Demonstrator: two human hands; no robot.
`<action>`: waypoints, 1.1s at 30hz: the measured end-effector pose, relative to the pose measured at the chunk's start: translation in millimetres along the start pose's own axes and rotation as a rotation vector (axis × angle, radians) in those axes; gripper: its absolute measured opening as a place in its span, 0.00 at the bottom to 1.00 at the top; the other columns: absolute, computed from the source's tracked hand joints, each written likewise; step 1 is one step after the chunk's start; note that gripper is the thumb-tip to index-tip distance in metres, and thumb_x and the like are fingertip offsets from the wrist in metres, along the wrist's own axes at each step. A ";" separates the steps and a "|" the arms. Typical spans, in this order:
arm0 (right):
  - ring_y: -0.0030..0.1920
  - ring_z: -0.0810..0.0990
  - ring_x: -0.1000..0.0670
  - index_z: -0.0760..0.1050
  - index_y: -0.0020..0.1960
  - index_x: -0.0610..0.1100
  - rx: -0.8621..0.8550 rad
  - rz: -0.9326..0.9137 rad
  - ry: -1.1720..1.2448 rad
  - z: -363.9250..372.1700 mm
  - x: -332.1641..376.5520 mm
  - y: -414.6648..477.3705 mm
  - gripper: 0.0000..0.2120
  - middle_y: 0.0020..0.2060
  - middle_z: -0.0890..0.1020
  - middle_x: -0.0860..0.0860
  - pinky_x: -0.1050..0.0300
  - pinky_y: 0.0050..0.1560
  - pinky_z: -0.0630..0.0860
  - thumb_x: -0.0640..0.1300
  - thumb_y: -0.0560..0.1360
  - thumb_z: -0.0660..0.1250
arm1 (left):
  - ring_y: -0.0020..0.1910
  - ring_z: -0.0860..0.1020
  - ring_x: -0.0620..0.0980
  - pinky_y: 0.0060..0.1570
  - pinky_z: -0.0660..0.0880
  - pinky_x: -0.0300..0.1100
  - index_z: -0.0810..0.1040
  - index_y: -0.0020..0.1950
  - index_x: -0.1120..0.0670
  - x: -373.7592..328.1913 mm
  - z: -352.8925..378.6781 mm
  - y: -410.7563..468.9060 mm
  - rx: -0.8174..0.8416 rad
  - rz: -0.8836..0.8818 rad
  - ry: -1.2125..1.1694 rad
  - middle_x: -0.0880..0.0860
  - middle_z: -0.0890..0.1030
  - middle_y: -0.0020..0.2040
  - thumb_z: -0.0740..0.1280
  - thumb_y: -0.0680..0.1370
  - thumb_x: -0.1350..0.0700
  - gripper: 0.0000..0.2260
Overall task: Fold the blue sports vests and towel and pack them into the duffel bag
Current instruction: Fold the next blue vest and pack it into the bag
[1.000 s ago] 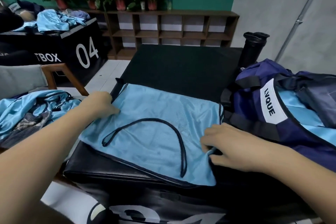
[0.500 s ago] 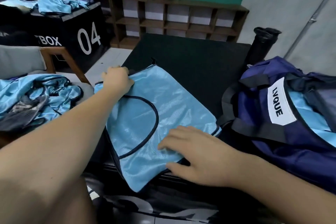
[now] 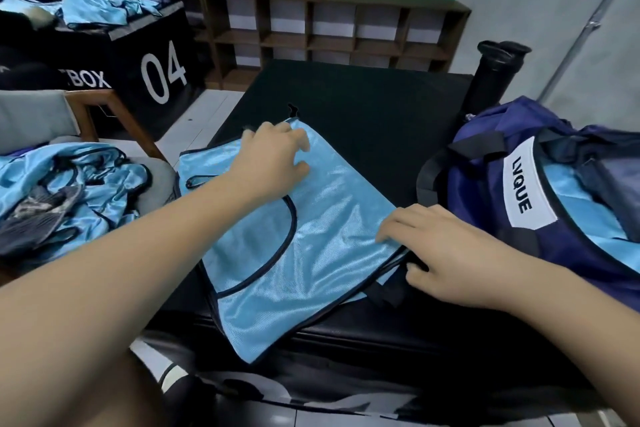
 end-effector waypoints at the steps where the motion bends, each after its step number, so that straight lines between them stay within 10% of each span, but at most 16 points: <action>1: 0.66 0.70 0.55 0.71 0.69 0.57 -0.006 0.000 -0.010 1.7 -1.3 0.2 0.23 0.64 0.72 0.63 0.55 0.70 0.66 0.46 0.75 0.66 | 0.61 0.75 0.54 0.64 0.70 0.54 0.79 0.65 0.48 -11.6 -2.0 -9.6 0.029 0.042 -0.043 0.48 0.80 0.58 0.69 0.80 0.50 0.14; 16: 0.55 0.73 0.50 0.73 0.59 0.53 -0.049 0.005 -0.058 12.5 0.4 20.3 0.13 0.51 0.73 0.56 0.53 0.61 0.69 0.48 0.75 0.64 | 0.47 0.79 0.51 0.46 0.78 0.49 0.71 0.56 0.46 -103.7 -2.6 -136.7 0.316 0.282 -0.055 0.45 0.76 0.50 0.60 0.74 0.32 0.21; 28: 0.52 0.70 0.49 0.70 0.54 0.51 -0.055 0.006 -0.120 17.2 -0.1 24.9 0.09 0.46 0.70 0.55 0.55 0.62 0.65 0.43 0.75 0.64 | 0.58 0.80 0.59 0.44 0.68 0.46 0.74 0.61 0.52 -68.2 -6.7 -137.4 0.426 0.200 0.261 0.52 0.78 0.58 0.64 0.80 0.49 0.12; 33: 0.48 0.69 0.50 0.67 0.48 0.51 -0.091 0.001 -0.087 11.4 6.3 22.2 0.02 0.42 0.70 0.56 0.55 0.67 0.64 0.46 0.76 0.60 | 0.51 0.79 0.55 0.46 0.75 0.48 0.67 0.46 0.47 -42.8 -17.9 -136.0 0.561 0.185 0.134 0.50 0.79 0.50 0.66 0.78 0.47 0.09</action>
Point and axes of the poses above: each hand's wrist, its own y-axis towards the middle knuckle, its own z-axis out of the palm, x = y × z, the point moved 4 cm from there along y, towards the middle knuckle
